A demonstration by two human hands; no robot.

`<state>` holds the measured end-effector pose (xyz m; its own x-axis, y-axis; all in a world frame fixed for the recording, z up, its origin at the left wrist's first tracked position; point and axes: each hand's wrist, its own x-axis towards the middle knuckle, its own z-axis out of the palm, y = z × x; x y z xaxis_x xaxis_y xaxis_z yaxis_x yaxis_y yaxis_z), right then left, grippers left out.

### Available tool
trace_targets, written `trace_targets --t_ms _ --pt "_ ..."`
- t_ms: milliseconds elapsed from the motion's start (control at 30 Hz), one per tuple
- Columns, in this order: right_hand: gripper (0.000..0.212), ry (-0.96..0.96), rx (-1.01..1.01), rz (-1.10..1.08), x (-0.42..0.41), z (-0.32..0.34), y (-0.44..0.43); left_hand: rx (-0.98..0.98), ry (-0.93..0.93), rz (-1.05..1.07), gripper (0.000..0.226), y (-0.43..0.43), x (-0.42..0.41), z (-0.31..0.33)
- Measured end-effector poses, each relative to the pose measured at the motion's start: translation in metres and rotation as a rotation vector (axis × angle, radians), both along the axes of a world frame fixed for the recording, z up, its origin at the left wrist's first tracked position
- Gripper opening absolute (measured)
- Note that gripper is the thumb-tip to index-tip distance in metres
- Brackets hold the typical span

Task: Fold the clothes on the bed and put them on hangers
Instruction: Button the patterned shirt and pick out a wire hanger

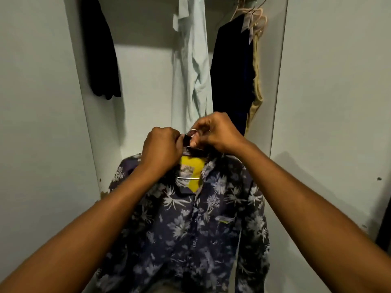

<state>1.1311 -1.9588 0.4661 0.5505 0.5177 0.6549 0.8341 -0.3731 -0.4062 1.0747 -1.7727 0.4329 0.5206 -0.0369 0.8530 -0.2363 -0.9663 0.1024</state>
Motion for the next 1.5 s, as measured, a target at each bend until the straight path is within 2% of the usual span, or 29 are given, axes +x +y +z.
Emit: trace_targets --t_ms 67,133,233,333,400,467,533,600,667,733,900,1000,1033,1100,1133,1200,1300,1333,1433,1500 --pt "0.023 -0.025 -0.034 -0.011 -0.003 0.004 0.012 -0.009 -0.012 -0.039 0.032 0.004 -0.002 -0.01" --pt "0.017 0.041 -0.077 0.0 -0.003 0.003 0.016 -0.015 0.036 -0.153 0.036 0.013 -0.005 -0.02" --pt "0.01 0.198 0.071 0.014 0.005 -0.004 0.009 -0.102 0.087 -0.338 0.037 0.033 -0.017 -0.035" --pt "0.009 0.176 0.204 -0.053 0.014 -0.01 0.0 -0.181 -0.036 -0.231 0.037 0.062 -0.013 -0.043" --pt "0.009 0.134 0.282 -0.104 0.018 -0.01 -0.005 -0.212 0.122 -0.187 0.055 0.08 -0.005 -0.046" --pt "0.011 0.097 0.345 -0.153 0.02 -0.01 -0.012 -0.388 0.407 -0.257 0.074 0.094 0.001 -0.049" --pt "0.012 0.113 0.391 -0.172 0.022 -0.012 -0.019 -0.541 0.565 -0.319 0.079 0.108 0.003 -0.05" --pt "0.013 0.149 0.412 -0.178 0.023 -0.016 -0.026 -0.585 0.574 -0.385 0.069 0.115 0.004 -0.049" --pt "0.012 0.15 0.418 -0.203 0.024 -0.019 -0.032 -0.601 0.526 -0.446 0.038 0.108 -0.002 -0.04" --pt "0.01 0.142 0.427 -0.218 0.024 -0.021 -0.037 -0.577 0.447 -0.446 0.016 0.099 -0.003 -0.031" --pt "0.008 0.1 0.452 -0.24 0.027 -0.028 -0.047 -0.221 0.217 -0.245 0.01 0.083 -0.003 -0.022" --pt "0.008 0.128 0.505 -0.221 0.027 -0.031 -0.053 -0.109 0.291 -0.128 0.007 0.077 -0.007 -0.015" --pt "0.008 0.139 0.505 -0.207 0.027 -0.032 -0.055 -0.059 0.322 -0.091 0.017 0.071 -0.008 -0.011" --pt "0.009 0.15 0.479 -0.172 0.026 -0.034 -0.052 0.052 0.336 -0.098 0.052 0.053 -0.004 -0.002" --pt "0.01 0.148 0.465 -0.148 0.025 -0.034 -0.047 0.063 0.358 -0.142 0.062 0.037 -0.001 0.002" --pt "0.01 0.135 0.432 -0.1 0.021 -0.032 -0.038 0.028 0.466 -0.27 0.059 0.001 0.009 0.007" --pt "0.011 0.103 0.376 -0.037 0.016 -0.024 -0.034 -0.079 0.491 -0.341 0.015 -0.033 0.031 0.003" --pt "0.014 0.072 0.343 -0.03 0.017 -0.022 -0.039 -0.134 0.477 -0.355 0.012 -0.036 0.035 0.0" --pt "0.028 -0.039 0.208 -0.195 0.028 -0.023 -0.078 -0.219 0.443 -0.356 0.016 -0.031 0.039 -0.004" --pt "0.033 0.092 0.184 -0.271 0.039 -0.033 -0.115 -0.282 0.422 -0.369 0.012 -0.02 0.038 -0.003"
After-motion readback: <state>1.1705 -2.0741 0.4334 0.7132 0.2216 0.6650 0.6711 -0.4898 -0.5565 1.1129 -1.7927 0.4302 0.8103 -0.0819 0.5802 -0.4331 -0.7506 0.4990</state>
